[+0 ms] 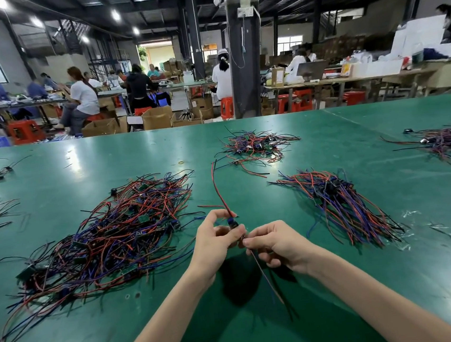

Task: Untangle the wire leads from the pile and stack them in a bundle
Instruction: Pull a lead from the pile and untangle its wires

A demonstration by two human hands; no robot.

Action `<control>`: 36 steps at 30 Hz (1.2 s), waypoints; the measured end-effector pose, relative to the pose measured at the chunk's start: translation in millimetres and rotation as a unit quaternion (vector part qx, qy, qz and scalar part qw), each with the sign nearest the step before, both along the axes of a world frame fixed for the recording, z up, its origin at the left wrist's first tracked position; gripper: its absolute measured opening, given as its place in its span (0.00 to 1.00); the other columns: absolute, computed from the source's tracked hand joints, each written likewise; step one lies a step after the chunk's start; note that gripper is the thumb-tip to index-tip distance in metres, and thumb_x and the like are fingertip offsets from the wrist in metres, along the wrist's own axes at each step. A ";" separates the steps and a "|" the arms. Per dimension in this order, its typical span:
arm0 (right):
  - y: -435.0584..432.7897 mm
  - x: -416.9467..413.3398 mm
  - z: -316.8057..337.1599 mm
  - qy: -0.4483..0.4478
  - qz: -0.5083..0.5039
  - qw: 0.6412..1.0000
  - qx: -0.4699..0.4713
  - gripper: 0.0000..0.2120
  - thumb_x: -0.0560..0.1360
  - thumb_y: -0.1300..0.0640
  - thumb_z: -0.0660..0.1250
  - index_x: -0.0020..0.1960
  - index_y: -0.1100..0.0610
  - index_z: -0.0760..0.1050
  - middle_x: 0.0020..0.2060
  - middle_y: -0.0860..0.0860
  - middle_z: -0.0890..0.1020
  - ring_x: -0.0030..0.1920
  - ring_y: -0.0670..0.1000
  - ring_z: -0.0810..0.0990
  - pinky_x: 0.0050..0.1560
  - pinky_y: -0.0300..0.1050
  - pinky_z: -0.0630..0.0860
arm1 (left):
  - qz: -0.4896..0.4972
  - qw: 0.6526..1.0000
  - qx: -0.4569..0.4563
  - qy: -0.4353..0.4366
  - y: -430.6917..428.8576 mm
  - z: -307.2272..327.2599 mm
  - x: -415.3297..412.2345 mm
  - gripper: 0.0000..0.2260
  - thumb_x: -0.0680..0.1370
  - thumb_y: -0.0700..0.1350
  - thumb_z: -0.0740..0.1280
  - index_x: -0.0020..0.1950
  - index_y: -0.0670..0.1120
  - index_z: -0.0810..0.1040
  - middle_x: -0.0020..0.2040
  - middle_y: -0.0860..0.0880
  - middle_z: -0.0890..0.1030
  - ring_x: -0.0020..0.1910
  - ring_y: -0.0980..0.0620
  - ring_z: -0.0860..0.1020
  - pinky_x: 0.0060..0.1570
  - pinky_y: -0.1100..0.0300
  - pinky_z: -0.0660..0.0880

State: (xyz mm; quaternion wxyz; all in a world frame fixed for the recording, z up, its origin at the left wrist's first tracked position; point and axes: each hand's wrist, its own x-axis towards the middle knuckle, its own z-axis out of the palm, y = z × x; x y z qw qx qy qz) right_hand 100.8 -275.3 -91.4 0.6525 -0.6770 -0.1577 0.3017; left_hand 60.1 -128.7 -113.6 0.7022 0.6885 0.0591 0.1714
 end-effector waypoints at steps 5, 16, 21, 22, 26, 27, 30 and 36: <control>0.1 4.2 -1.5 -0.152 -0.046 0.984 -0.086 0.09 0.73 0.61 0.71 0.34 0.59 0.77 0.24 0.53 0.76 0.18 0.46 0.63 0.19 0.34 0.58 | 0.046 0.998 0.037 -0.038 -4.6 -1.7 -1.6 0.11 0.72 0.37 0.73 0.49 0.49 0.77 0.26 0.56 0.74 0.29 0.55 0.71 0.36 0.67 0.71; -9.2 14.5 -0.6 -0.261 -0.059 0.938 -0.222 0.09 0.69 0.54 0.73 0.34 0.59 0.81 0.27 0.51 0.80 0.23 0.45 0.70 0.23 0.33 0.66 | 0.141 0.984 -0.054 -0.098 13.9 24.2 -0.7 0.13 0.71 0.33 0.73 0.46 0.49 0.77 0.32 0.51 0.79 0.32 0.56 0.76 0.39 0.64 0.75; -10.9 15.0 0.8 -0.259 -0.063 0.931 -0.249 0.09 0.70 0.53 0.74 0.34 0.56 0.80 0.26 0.49 0.80 0.21 0.42 0.70 0.23 0.32 0.66 | 0.163 0.978 -0.078 -0.107 25.1 29.1 0.5 0.12 0.71 0.33 0.72 0.47 0.47 0.77 0.30 0.52 0.77 0.30 0.59 0.75 0.34 0.68 0.74; -10.3 14.9 1.0 -0.271 -0.064 0.925 -0.260 0.09 0.71 0.52 0.73 0.35 0.55 0.79 0.27 0.49 0.80 0.24 0.42 0.72 0.25 0.33 0.67 | 0.163 0.978 -0.079 -0.107 24.8 29.0 0.1 0.12 0.71 0.33 0.72 0.47 0.47 0.77 0.29 0.53 0.77 0.29 0.59 0.75 0.34 0.68 0.74; -8.5 13.8 -1.1 -0.315 -0.062 0.905 -0.279 0.08 0.72 0.52 0.71 0.38 0.54 0.76 0.28 0.47 0.77 0.33 0.47 0.74 0.35 0.38 0.69 | 0.161 0.978 -0.082 -0.103 23.9 28.9 -1.4 0.12 0.72 0.33 0.72 0.48 0.48 0.76 0.30 0.53 0.77 0.30 0.58 0.75 0.35 0.68 0.74; -9.2 13.6 -1.4 -0.322 -0.048 0.905 -0.273 0.08 0.72 0.52 0.71 0.38 0.54 0.76 0.27 0.46 0.77 0.31 0.45 0.75 0.33 0.38 0.70 | 0.161 0.978 -0.085 -0.100 24.4 29.1 -2.1 0.12 0.72 0.34 0.72 0.48 0.47 0.76 0.31 0.51 0.77 0.31 0.57 0.74 0.36 0.67 0.74; -14.3 14.4 3.2 -0.314 0.021 0.915 -0.251 0.11 0.72 0.48 0.71 0.37 0.53 0.76 0.23 0.45 0.76 0.24 0.40 0.73 0.26 0.31 0.66 | 0.155 0.978 -0.106 -0.091 25.4 30.3 -3.8 0.11 0.73 0.33 0.71 0.49 0.47 0.75 0.34 0.47 0.77 0.31 0.54 0.72 0.35 0.64 0.72; -35.0 29.7 27.9 -0.171 -0.025 0.977 -0.129 0.35 0.65 0.26 0.56 0.37 0.58 0.79 0.21 0.49 0.63 0.19 0.48 0.56 0.21 0.33 0.55 | 0.097 0.980 -0.166 -0.052 16.1 35.5 -5.8 0.11 0.73 0.32 0.69 0.48 0.46 0.74 0.33 0.48 0.80 0.28 0.56 0.71 0.33 0.65 0.71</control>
